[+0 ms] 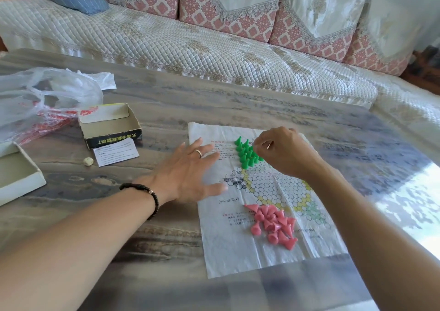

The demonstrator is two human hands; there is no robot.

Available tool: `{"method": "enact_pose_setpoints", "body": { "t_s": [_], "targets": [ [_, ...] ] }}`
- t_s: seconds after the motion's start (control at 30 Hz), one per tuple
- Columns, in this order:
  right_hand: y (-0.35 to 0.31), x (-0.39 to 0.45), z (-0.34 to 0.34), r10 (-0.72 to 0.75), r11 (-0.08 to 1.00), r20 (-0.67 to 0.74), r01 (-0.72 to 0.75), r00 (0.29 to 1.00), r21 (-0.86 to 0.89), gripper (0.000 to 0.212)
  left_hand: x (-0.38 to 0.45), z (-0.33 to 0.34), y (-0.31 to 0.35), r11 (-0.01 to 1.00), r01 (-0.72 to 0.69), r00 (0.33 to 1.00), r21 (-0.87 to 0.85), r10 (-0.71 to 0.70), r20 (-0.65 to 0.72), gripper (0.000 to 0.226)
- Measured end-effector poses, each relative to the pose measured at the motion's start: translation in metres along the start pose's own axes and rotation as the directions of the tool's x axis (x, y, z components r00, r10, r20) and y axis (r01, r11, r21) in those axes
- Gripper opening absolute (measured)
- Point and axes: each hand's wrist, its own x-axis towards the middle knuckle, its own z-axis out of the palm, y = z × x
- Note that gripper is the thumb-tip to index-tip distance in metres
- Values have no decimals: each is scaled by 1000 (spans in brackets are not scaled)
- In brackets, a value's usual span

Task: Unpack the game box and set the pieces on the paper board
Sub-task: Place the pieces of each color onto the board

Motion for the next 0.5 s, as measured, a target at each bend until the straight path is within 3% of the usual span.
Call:
{"method": "enact_pose_setpoints", "body": {
  "t_s": [0.1, 0.17, 0.5],
  "targets": [
    [-2, -29, 0, 5, 999, 72, -8, 997, 45, 18, -19, 3, 15, 999, -7, 1000, -48, 8, 6, 91],
    [-1, -45, 2, 14, 997, 114, -22, 993, 69, 17, -28, 9, 25, 998, -22, 1000, -60, 22, -6, 98],
    [4, -82, 26, 71, 978, 138, -96, 988, 183, 10, -40, 28, 40, 998, -38, 989, -41, 32, -146, 88]
  ]
}}
